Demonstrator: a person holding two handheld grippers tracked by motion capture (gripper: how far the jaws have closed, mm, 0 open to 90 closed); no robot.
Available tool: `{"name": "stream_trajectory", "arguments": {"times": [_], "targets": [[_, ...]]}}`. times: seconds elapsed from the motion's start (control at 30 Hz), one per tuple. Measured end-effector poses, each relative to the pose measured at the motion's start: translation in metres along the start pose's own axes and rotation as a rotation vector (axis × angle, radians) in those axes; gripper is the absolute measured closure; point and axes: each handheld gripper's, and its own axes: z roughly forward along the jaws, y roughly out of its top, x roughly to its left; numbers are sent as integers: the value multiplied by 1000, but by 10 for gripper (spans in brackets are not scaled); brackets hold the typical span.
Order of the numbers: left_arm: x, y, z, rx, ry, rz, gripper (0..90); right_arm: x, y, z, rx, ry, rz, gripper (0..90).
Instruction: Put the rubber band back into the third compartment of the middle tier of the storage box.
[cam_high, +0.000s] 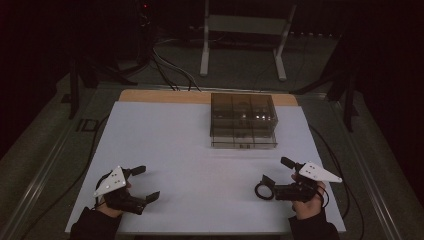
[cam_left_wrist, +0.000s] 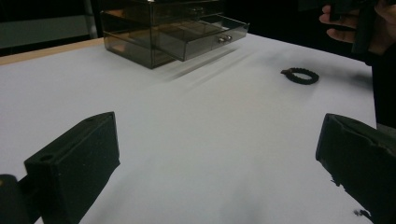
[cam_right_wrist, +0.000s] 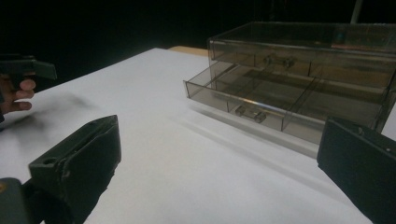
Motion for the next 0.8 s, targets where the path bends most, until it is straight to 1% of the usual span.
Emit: {"name": "stream_trajectory", "arguments": {"times": [0.1,0.23,0.37,0.43,0.53,0.63,0.67,0.77,0.8], "targets": [[0,0,0,0,-1,0,3,1,-1,3,27,-8,-18,0],[0,0,0,2,-1,0,3,1,-3,5,56,-7,-17,0],[1,-1,1,3,-2,-4,3,1,-5,8,77,7,-16,0],[1,-1,1,5,-5,-1,3,1,-6,9,96,10,-23,0],[1,-1,1,3,-4,-8,3,0,-8,11,117,12,-28,0],[1,-1,1,4,-6,-8,3,0,-8,11,127,14,-30,0],[1,-1,1,4,-6,-8,3,0,-10,13,148,6,-53,0],[1,-1,1,4,-7,-9,3,-1,-13,14,150,7,-71,0],[1,-1,1,4,-6,-8,3,-1,-14,15,152,-3,-81,0]]}}
